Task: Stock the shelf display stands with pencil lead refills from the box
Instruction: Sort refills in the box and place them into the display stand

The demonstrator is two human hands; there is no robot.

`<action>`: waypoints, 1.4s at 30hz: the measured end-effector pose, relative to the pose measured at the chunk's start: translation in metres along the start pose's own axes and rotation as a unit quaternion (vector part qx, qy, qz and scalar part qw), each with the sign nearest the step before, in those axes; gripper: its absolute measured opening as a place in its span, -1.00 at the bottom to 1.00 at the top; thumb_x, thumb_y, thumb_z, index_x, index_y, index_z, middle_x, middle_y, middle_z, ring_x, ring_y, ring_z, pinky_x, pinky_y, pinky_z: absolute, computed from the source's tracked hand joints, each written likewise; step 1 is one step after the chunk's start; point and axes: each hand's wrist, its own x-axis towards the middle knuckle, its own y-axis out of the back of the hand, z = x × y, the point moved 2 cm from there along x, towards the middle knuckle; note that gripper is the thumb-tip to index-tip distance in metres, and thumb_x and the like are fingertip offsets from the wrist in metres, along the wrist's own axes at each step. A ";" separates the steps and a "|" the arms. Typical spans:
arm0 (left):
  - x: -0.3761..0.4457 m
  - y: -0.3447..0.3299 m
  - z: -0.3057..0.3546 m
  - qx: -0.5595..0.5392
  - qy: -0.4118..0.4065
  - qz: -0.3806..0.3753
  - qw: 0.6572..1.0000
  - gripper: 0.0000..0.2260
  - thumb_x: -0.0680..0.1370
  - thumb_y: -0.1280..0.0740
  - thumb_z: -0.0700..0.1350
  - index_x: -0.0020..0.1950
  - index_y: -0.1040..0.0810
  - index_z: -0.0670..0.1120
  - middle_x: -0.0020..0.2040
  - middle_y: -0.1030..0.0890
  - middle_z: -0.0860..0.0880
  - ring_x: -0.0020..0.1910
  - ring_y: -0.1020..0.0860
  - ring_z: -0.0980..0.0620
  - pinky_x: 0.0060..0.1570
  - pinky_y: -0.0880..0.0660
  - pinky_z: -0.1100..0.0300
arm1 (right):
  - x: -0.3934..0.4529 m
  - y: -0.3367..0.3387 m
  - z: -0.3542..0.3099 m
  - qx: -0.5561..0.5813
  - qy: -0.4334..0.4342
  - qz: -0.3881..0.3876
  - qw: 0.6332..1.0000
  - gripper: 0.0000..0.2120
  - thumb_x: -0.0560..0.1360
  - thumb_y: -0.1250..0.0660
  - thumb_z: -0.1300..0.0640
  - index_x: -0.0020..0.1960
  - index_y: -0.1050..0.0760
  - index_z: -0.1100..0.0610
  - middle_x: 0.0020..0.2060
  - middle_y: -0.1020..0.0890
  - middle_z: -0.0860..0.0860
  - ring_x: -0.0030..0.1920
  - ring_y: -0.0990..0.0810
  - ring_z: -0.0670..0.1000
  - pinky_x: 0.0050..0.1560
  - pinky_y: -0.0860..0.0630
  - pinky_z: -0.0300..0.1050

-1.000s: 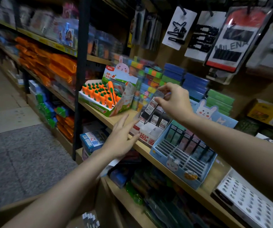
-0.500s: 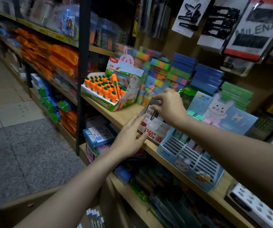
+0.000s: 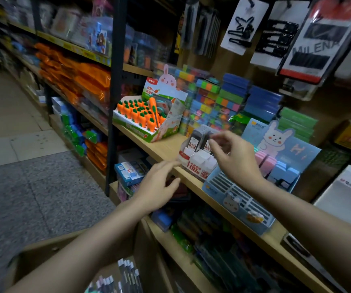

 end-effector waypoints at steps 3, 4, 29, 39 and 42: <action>-0.043 0.008 -0.015 -0.076 0.085 0.004 0.993 -0.81 0.57 -0.33 -0.15 0.18 -0.55 0.00 0.07 -0.64 0.08 0.10 -0.57 0.17 0.13 -0.51 0.20 | -0.051 -0.020 -0.006 0.049 -0.010 -0.091 0.995 -0.84 0.58 -0.31 0.01 -0.10 -0.61 0.05 -0.32 -0.64 -0.11 -0.30 -0.61 -0.18 -0.20 -0.57 -0.18; -0.060 0.009 -0.021 -0.112 0.132 0.018 0.985 -0.88 0.57 -0.33 -0.20 0.08 -0.57 -0.06 -0.03 -0.67 0.01 -0.01 -0.62 0.10 0.04 -0.54 0.16 | -0.068 -0.032 -0.010 0.055 -0.002 -0.137 0.989 -0.82 0.58 -0.31 0.00 -0.12 -0.61 0.04 -0.35 -0.63 -0.13 -0.31 -0.59 -0.20 -0.21 -0.52 -0.24; -0.299 -0.107 -0.206 -0.025 0.598 0.097 0.795 -0.59 0.48 -0.47 -0.12 0.29 -0.50 -0.14 0.21 -0.58 -0.08 0.17 -0.54 -0.03 0.22 -0.48 0.11 | -0.313 -0.338 0.036 0.041 -0.224 -0.495 0.838 -0.76 0.56 -0.34 0.14 0.21 -0.55 0.14 0.03 -0.65 0.07 -0.04 -0.58 -0.02 -0.02 -0.54 -0.18; -0.291 -0.114 -0.234 0.056 0.629 0.142 0.762 -0.67 0.44 -0.50 -0.13 0.13 -0.48 -0.06 -0.03 -0.58 -0.02 -0.01 -0.57 -0.03 -0.09 -0.47 0.15 | -0.322 -0.373 0.036 0.014 -0.224 -0.444 0.868 -0.85 0.54 -0.37 0.13 0.09 -0.58 0.11 -0.07 -0.65 0.02 -0.19 -0.53 -0.09 -0.29 -0.36 -0.28; -0.293 -0.115 -0.235 0.059 0.639 0.128 0.756 -0.66 0.47 -0.46 -0.15 0.21 -0.47 -0.08 0.11 -0.57 -0.08 0.07 -0.55 -0.06 -0.07 -0.42 0.18 | -0.321 -0.372 0.037 0.018 -0.235 -0.439 0.867 -0.92 0.54 -0.31 0.17 -0.03 -0.57 0.14 -0.16 -0.64 0.05 -0.31 -0.48 -0.14 -0.41 -0.27 -0.33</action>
